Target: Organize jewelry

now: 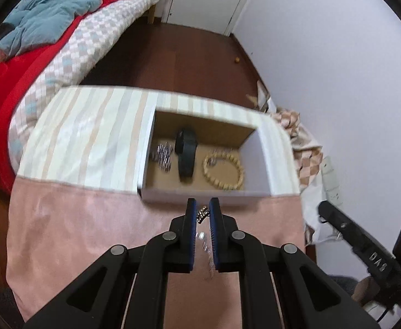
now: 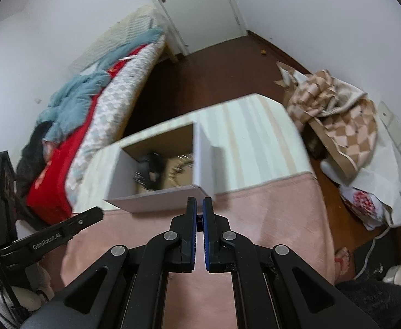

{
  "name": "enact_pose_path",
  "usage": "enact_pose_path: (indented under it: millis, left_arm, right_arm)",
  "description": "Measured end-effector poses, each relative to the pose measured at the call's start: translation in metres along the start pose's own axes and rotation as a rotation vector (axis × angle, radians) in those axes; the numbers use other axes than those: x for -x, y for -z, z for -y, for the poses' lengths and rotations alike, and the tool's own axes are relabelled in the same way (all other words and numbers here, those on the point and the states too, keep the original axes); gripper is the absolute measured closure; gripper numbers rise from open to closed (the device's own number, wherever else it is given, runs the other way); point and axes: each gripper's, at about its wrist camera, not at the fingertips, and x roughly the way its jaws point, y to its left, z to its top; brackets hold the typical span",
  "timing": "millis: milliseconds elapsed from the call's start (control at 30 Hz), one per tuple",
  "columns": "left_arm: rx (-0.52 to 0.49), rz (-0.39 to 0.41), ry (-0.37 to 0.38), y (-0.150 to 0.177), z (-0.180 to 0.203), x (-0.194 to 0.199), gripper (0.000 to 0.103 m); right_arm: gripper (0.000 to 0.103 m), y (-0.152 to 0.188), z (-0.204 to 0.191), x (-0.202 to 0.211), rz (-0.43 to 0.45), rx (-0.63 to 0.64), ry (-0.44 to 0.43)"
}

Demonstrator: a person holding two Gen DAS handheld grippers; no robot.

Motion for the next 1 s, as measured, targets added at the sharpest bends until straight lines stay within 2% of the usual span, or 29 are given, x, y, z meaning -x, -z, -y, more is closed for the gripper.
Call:
enact_pose_path:
  millis: [133, 267, 367, 500, 600, 633, 667, 700, 733, 833, 900, 933, 1000]
  left_arm:
    - [-0.015, 0.024, -0.008, -0.031, 0.003, -0.002, 0.096]
    - [-0.010, -0.016, -0.033, -0.056, -0.009, -0.023, 0.096]
    - [-0.001, -0.067, -0.046, -0.070, -0.019, -0.045, 0.096]
    - [0.024, -0.123, -0.110, -0.081, -0.031, -0.066, 0.094]
    - [0.042, -0.163, -0.145, -0.082, -0.034, -0.073, 0.091]
    - [0.040, -0.165, -0.170, -0.083, -0.035, -0.074, 0.081]
    - [0.038, -0.162, -0.177, -0.083, -0.034, -0.074, 0.065]
    - [0.036, -0.153, -0.174, -0.082, -0.035, -0.072, 0.055]
    - [0.035, -0.146, -0.179, -0.083, -0.035, -0.071, 0.041]
    - [0.014, -0.115, -0.206, -0.082, -0.032, -0.063, 0.035]
    - [0.003, -0.107, -0.231, -0.082, -0.032, -0.059, 0.020]
    - [-0.001, -0.098, -0.241, -0.082, -0.032, -0.056, 0.010]
    - [-0.009, -0.083, -0.264, -0.080, -0.033, -0.052, 0.007]
  right_arm:
    - [0.099, -0.029, -0.024, -0.016, -0.019, 0.054, -0.046]
    - [0.099, -0.056, -0.036, -0.051, -0.078, 0.073, -0.061]
    - [0.099, -0.073, -0.038, -0.083, -0.148, 0.085, -0.055]
    - [0.098, -0.088, -0.039, -0.123, -0.277, 0.111, -0.053]
    - [0.097, -0.092, -0.035, -0.140, -0.353, 0.113, -0.017]
    - [0.092, -0.093, -0.034, -0.142, -0.363, 0.113, -0.016]
    - [0.088, -0.093, -0.032, -0.141, -0.366, 0.114, -0.013]
    - [0.075, -0.094, -0.031, -0.139, -0.369, 0.114, -0.011]
    - [0.065, -0.095, -0.028, -0.138, -0.372, 0.108, -0.012]
    - [0.064, -0.096, -0.024, -0.129, -0.353, 0.097, 0.000]
    - [0.063, -0.097, -0.021, -0.122, -0.340, 0.089, 0.017]
    - [0.060, -0.097, -0.022, -0.118, -0.329, 0.095, 0.032]
    - [0.051, -0.097, -0.024, -0.114, -0.316, 0.109, 0.057]
